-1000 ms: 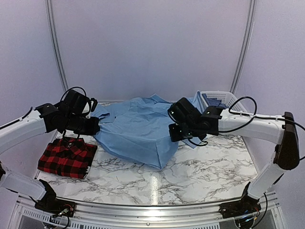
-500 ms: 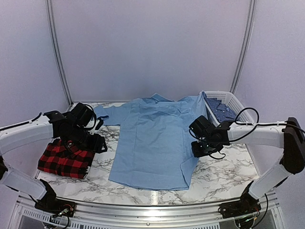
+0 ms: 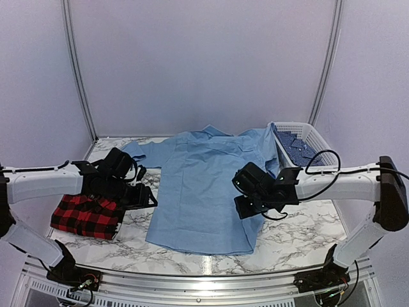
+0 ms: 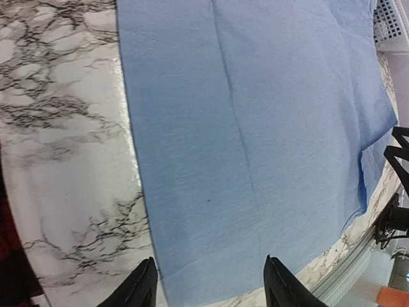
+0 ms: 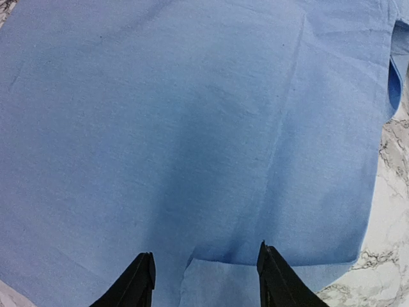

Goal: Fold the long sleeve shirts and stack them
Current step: Flatten out the crumpled shirt at the center of the board, then adjust the flattened shirt at the center of the board.

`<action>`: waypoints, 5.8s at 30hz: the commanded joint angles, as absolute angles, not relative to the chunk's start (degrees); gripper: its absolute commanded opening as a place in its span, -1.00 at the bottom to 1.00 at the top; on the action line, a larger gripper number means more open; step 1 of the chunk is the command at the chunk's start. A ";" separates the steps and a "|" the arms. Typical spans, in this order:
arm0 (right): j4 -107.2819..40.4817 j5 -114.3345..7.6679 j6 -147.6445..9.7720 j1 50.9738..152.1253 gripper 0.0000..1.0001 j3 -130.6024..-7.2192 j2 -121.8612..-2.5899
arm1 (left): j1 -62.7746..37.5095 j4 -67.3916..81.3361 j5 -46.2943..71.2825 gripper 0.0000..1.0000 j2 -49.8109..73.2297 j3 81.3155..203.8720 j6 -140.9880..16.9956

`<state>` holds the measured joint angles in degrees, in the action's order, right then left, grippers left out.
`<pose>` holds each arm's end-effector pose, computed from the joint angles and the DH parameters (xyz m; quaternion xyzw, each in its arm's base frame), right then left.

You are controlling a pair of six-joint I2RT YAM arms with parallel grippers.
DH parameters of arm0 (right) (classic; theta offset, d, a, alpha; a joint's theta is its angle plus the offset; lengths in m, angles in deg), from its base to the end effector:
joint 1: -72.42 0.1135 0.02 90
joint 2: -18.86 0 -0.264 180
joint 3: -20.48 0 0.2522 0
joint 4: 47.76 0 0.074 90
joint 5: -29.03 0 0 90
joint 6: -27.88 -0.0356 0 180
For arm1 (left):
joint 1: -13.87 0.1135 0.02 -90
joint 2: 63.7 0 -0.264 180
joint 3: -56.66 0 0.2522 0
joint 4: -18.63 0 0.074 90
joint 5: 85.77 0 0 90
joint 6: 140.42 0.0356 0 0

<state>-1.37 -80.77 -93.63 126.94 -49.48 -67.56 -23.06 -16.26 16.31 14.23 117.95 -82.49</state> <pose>0.1807 0.2328 0.2099 -0.1515 0.9464 0.0355 0.2831 0.2147 -0.1707 0.2143 0.0744 0.9366 -0.2674 0.2137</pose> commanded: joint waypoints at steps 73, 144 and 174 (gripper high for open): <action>-15.96 -76.37 -78.91 96.77 0.00 -69.19 -78.86 | -27.65 -16.50 12.23 0.21 16.31 107.47 -88.60; 6.08 -76.17 -76.87 108.57 -0.62 -52.32 -65.58 | -27.71 -16.67 13.18 0.22 16.49 113.59 -89.59; -22.27 -66.31 -66.43 93.30 -0.04 -92.20 -101.90 | -16.69 -13.01 -2.78 0.26 62.73 181.49 -59.56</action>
